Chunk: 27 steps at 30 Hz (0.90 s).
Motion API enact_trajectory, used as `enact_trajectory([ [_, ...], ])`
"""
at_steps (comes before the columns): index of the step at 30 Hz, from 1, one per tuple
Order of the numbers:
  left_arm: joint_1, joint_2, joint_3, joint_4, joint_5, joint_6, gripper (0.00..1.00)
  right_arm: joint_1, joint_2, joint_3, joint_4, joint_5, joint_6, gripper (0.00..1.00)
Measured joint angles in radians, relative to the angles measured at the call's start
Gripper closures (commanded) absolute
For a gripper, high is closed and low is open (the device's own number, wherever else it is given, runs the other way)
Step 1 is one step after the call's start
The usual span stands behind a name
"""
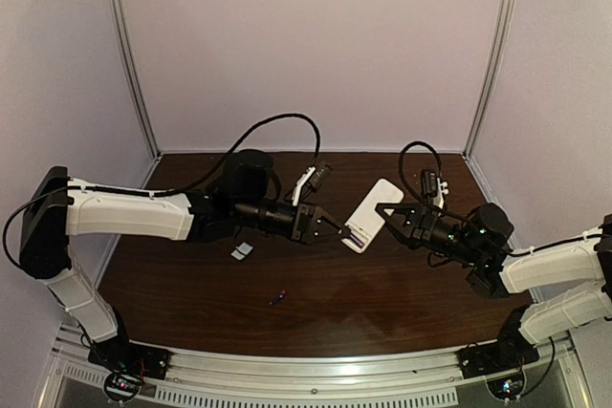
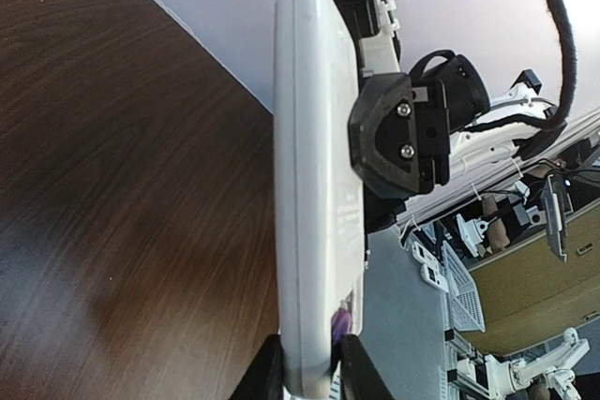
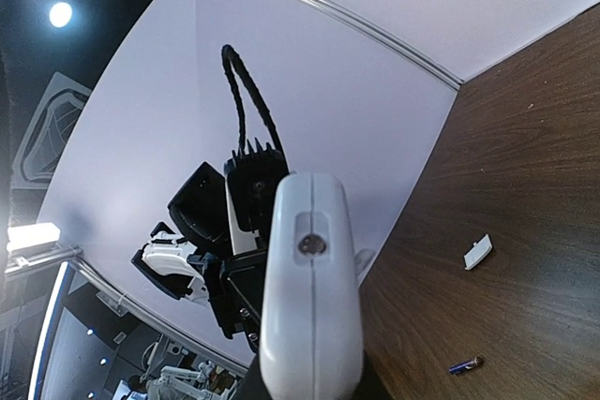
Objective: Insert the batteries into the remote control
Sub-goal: Load the battery into the battery compartment.
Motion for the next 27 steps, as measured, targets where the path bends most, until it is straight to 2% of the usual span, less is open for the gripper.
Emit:
enact_trajectory([
  [9, -0.014, 0.0, 0.052, -0.117, -0.061, 0.072, 0.79, -0.004, 0.0, 0.0, -0.011, 0.01, -0.005, 1.0],
  [11, -0.021, -0.002, 0.069, -0.159, -0.089, 0.095, 0.72, -0.006, -0.002, 0.0, -0.023, 0.01, -0.009, 1.0],
  [14, -0.032, -0.003, 0.082, -0.2, -0.135, 0.129, 0.56, -0.006, -0.02, 0.0, -0.058, 0.01, -0.013, 1.0],
  [23, -0.021, -0.042, 0.066, -0.23, -0.193, 0.179, 0.21, -0.004, -0.093, 0.027, -0.185, -0.003, -0.061, 1.0],
  [27, 0.01, -0.131, 0.033, -0.247, -0.235, 0.264, 0.13, -0.004, -0.115, 0.05, -0.262, -0.009, -0.081, 1.0],
])
